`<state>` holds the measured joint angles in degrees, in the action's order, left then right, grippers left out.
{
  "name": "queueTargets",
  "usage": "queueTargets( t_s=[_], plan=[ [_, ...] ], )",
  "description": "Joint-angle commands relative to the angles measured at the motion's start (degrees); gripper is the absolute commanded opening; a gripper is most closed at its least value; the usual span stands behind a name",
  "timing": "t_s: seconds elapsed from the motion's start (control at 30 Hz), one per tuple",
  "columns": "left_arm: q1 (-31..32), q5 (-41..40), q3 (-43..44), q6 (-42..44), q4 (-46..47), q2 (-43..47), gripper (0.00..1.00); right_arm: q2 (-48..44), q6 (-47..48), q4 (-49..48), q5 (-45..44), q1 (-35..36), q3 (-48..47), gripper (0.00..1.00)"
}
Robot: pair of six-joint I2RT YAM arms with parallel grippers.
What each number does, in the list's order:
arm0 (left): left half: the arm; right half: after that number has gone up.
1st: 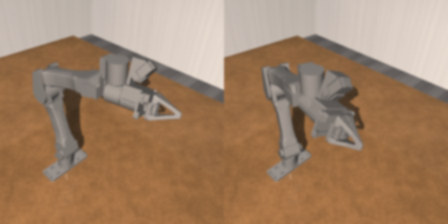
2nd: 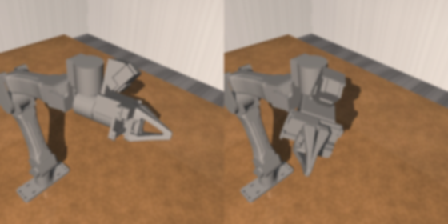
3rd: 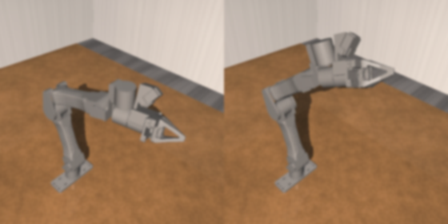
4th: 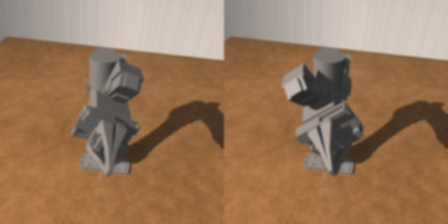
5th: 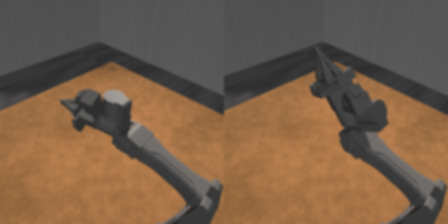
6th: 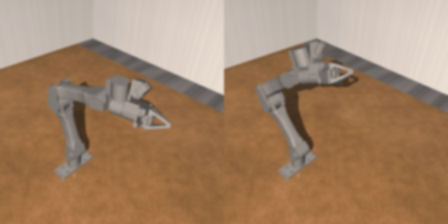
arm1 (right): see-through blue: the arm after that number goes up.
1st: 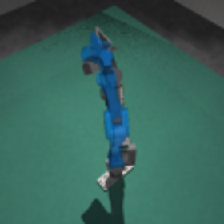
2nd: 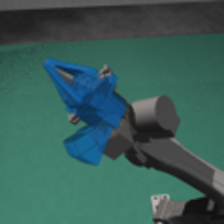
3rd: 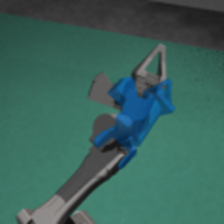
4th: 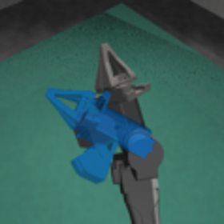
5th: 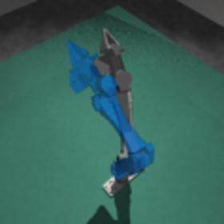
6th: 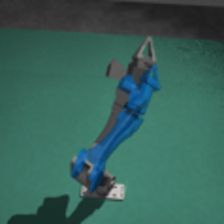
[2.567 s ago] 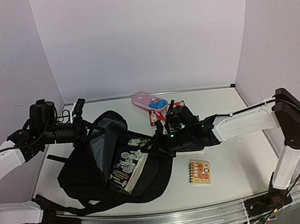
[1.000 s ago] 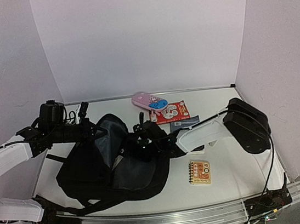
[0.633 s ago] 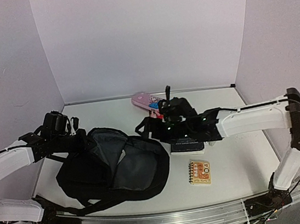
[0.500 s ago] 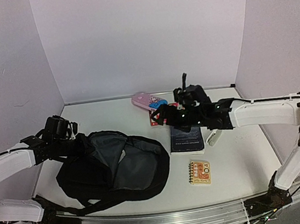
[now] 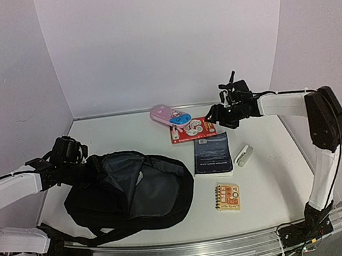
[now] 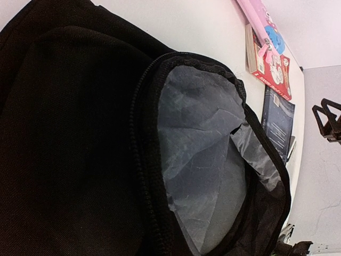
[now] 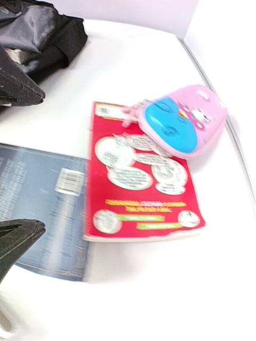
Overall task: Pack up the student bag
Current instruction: Pick up the book from the center of the board.
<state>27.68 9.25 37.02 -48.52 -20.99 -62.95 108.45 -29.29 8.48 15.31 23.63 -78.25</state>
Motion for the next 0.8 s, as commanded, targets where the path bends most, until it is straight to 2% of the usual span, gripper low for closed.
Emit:
queueTargets(
  t_s=[0.0, 0.23, 0.47, 0.77],
  plan=[
    [-0.4, -0.8, -0.4, -1.1, 1.6, -0.7, 0.00, 6.7, 3.9, 1.2, 5.0, -3.0, -7.2, 0.68],
    [-0.4, -1.1, -0.8, -1.3, 1.2, -0.1, 0.00, 16.7, 5.3, 1.8, 7.9, -5.3, -15.8, 0.63],
    [-0.4, -1.1, -1.3, -1.5, 0.7, 0.5, 0.00, 21.7, 4.4, 2.3, 8.8, -7.1, -19.0, 0.61],
    [-0.4, -1.8, -1.1, -1.7, 0.5, -0.6, 0.00, 28.1, 5.1, 4.1, 15.1, -7.6, -24.3, 0.60]
  ],
)
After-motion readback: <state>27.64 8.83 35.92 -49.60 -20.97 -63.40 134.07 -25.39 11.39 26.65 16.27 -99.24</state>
